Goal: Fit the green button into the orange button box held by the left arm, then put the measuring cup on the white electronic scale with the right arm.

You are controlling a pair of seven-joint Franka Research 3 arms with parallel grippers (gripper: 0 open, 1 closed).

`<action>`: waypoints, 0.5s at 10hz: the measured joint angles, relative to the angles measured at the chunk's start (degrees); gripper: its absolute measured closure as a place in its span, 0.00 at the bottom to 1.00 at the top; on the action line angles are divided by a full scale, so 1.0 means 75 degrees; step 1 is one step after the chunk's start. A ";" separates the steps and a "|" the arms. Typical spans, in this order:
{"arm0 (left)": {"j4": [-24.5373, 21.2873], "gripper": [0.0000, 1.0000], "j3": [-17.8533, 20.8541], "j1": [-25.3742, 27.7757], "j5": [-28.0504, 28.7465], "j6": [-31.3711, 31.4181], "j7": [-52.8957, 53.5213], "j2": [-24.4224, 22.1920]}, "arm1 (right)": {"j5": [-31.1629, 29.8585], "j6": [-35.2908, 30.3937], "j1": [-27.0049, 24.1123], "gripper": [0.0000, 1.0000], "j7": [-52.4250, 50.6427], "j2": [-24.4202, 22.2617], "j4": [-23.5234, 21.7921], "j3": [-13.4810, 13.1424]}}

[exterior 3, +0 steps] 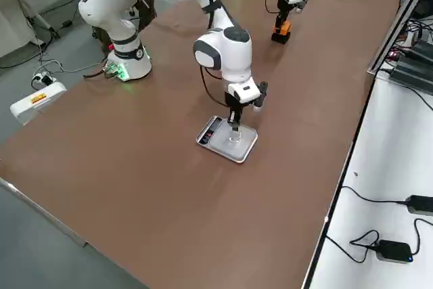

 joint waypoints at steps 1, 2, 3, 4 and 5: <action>0.0000 0.13 0.0000 0.0000 0.0000 0.0000 0.0000 0.0000 | 0.0000 -0.0001 0.0002 0.58 -0.0002 0.0000 0.0002 0.0001; 0.0000 0.13 0.0000 0.0000 0.0000 0.0000 0.0000 0.0000 | -0.0001 -0.0005 0.0005 0.53 -0.0005 0.0000 0.0006 0.0003; 0.0000 0.13 0.0000 0.0000 0.0000 0.0000 0.0000 0.0000 | -0.0001 -0.0007 0.0005 0.51 -0.0005 0.0000 0.0007 0.0004; 0.0000 0.13 0.0000 0.0000 0.0000 0.0000 0.0000 0.0000 | -0.0001 -0.0040 0.0008 0.46 -0.0005 0.0000 0.0012 0.0005; 0.0000 0.13 0.0000 0.0000 0.0000 0.0000 0.0000 0.0000 | -0.0001 -0.0167 0.0014 0.44 -0.0005 -0.0002 0.0038 0.0007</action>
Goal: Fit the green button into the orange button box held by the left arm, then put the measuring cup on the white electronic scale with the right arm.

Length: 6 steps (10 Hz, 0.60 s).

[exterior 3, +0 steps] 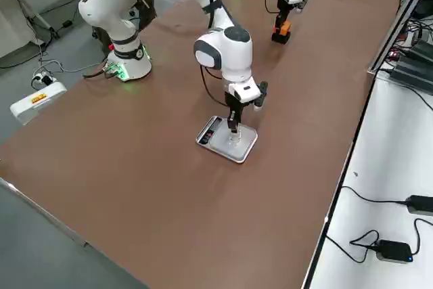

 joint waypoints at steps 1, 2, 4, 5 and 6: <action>0.0000 0.13 0.0000 0.0000 0.0000 0.0000 0.0000 0.0000 | 0.0000 -0.0227 0.0012 0.42 0.0000 -0.0011 0.0059 0.0005; 0.0000 0.13 0.0000 0.0000 0.0000 0.0000 0.0000 0.0000 | 0.0000 -0.0507 0.0038 0.42 0.0003 -0.0061 0.0151 0.0011; 0.0000 0.13 0.0000 0.0000 0.0000 0.0000 0.0000 0.0000 | 0.0000 -0.0928 0.0092 0.42 0.0004 -0.0222 0.0333 0.0015; 0.0000 0.13 0.0000 0.0000 0.0000 0.0000 0.0000 0.0000 | 0.0000 -0.1037 0.0106 0.42 0.0002 -0.0306 0.0399 0.0015; 0.0000 0.13 0.0000 0.0000 0.0000 0.0000 0.0000 0.0000 | 0.0000 -0.1083 0.0112 0.42 0.0002 -0.0383 0.0458 0.0015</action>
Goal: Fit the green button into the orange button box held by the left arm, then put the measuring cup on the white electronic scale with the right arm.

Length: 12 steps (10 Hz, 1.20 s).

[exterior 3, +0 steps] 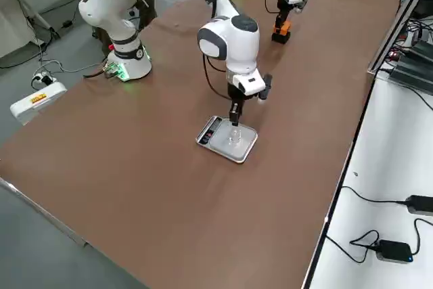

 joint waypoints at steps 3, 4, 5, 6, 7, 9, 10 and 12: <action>0.0001 0.13 0.0000 0.0000 0.0000 0.0000 0.0000 0.0000 | 0.0001 -0.1232 0.0029 0.40 0.0183 -0.0604 0.0499 0.0048; 0.0001 0.13 0.0001 0.0001 0.0000 0.0000 0.0000 0.0000 | 0.0006 -0.1734 0.0040 0.40 0.0341 -0.0902 0.0712 0.0132; 0.0002 0.12 0.0001 0.0000 0.0000 0.0000 0.0000 0.0000 | 0.0009 -0.2216 0.0050 0.39 0.0567 -0.1171 0.0929 0.0274; 0.0001 0.11 0.0000 0.0000 0.0000 0.0001 0.0000 0.0000 | 0.0015 -0.2771 0.0071 0.38 0.0752 -0.1382 0.1209 0.0414; 0.0002 0.09 -0.0002 -0.0001 0.0000 0.0000 0.0000 0.0000 | 0.0043 -0.3416 0.0113 0.38 0.0926 -0.1537 0.1575 0.0528; -0.0001 0.04 -0.0003 -0.0002 0.0000 0.0000 0.0000 0.0002 | 0.0070 -0.4558 0.0169 0.29 0.1315 -0.1675 0.2415 0.0775; -0.0002 0.03 -0.0003 -0.0002 0.0000 0.0000 0.0000 0.0002 | 0.0075 -0.4838 0.0180 0.17 0.1417 -0.1683 0.2708 0.0853; -0.0002 0.01 -0.0003 -0.0002 0.0000 0.0000 0.0000 0.0002 | 0.0085 -0.5242 0.0180 0.00 0.1570 -0.1682 0.3146 0.0898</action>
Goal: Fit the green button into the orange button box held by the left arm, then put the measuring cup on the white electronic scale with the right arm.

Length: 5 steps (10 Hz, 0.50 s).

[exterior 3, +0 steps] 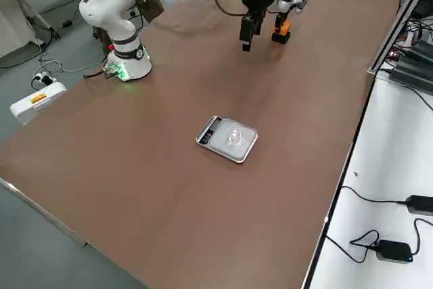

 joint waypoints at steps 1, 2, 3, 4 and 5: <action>0.0000 0.01 0.0000 0.0000 0.0000 0.0000 0.0000 0.0000 | 0.0005 -0.0228 0.0000 0.00 0.0126 -0.0001 0.0220 0.0052; 0.0001 0.01 0.0000 0.0000 0.0000 0.0001 0.0000 0.0000 | 0.0006 -0.0406 0.0001 0.00 0.0266 -0.0002 0.0384 0.0108; 0.0005 0.01 0.0000 0.0000 0.0000 0.0005 0.0000 0.0000 | 0.0015 -0.0486 0.0001 0.00 0.0340 -0.0005 0.0479 0.0133; 0.0011 0.01 0.0000 0.0002 0.0000 0.0017 0.0000 0.0000 | 0.0161 -0.0579 -0.0008 0.00 0.0392 -0.0011 0.0550 0.0131; 0.0020 0.01 0.0003 0.0004 0.0000 0.0029 0.0000 -0.0001 | 0.0350 -0.0697 -0.0029 0.00 0.0431 -0.0029 0.0633 0.0127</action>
